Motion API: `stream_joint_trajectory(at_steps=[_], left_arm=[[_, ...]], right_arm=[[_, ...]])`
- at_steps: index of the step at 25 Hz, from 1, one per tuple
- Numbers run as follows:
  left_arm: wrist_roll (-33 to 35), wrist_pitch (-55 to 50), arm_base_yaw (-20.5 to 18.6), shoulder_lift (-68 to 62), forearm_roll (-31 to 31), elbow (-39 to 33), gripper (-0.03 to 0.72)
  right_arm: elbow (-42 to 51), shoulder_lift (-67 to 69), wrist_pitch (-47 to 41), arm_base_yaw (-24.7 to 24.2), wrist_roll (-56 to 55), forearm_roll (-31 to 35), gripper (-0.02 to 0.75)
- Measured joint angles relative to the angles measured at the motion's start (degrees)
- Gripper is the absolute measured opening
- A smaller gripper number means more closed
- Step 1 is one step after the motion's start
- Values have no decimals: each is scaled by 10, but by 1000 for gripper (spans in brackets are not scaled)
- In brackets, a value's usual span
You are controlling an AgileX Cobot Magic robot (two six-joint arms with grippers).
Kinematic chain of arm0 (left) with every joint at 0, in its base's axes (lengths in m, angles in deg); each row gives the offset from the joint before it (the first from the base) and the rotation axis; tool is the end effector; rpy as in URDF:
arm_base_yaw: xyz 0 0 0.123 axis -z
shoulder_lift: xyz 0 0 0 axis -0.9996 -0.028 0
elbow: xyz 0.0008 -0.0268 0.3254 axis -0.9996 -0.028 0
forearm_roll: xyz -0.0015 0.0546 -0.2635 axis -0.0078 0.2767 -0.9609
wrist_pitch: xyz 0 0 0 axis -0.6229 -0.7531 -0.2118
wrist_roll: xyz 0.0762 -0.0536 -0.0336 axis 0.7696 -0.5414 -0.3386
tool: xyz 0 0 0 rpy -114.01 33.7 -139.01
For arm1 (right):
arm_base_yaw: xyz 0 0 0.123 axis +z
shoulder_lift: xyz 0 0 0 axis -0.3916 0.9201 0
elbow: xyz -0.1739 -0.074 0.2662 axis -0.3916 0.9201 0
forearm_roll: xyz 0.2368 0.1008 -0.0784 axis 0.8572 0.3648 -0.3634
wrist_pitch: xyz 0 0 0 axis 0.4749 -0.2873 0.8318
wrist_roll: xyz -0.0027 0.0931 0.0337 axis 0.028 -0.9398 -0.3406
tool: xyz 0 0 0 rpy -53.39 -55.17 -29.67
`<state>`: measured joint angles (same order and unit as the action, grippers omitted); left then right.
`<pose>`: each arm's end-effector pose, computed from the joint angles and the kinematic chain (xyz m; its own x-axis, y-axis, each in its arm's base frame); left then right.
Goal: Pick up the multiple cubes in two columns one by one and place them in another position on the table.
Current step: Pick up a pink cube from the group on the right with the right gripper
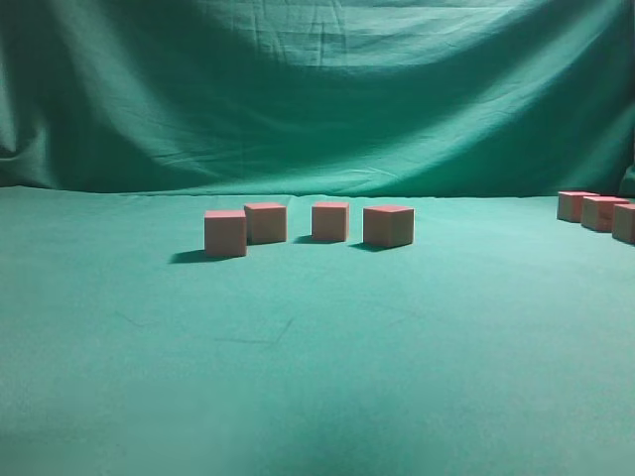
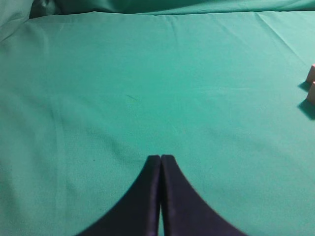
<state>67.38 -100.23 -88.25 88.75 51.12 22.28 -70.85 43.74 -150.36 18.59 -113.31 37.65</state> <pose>0.0364 0.0007 0.1747 -0.2593 0.0290 -0.9654 0.0032 0.9996 0.0292 0.2899 0.2035 0.4123 -0.7760 -0.3511 -0.5239 -0.2667 0.9355 -0.2319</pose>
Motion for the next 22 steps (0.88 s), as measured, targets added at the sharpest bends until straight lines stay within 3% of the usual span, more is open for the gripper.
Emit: stream_joint_trajectory(at_steps=[6, 12, 16, 22], left_arm=[[0, 0, 0, 0, 0, 0, 0], [0, 0, 0, 0, 0, 0, 0], [0, 0, 0, 0, 0, 0, 0], [0, 0, 0, 0, 0, 0, 0]], right_arm=[[100, -5, 3, -133, 13, 39, 527], [156, -5, 6, -248, 165, 134, 527], [174, -5, 28, -296, 261, 204, 527], [179, 2, 91, -343, 220, 223, 527]])
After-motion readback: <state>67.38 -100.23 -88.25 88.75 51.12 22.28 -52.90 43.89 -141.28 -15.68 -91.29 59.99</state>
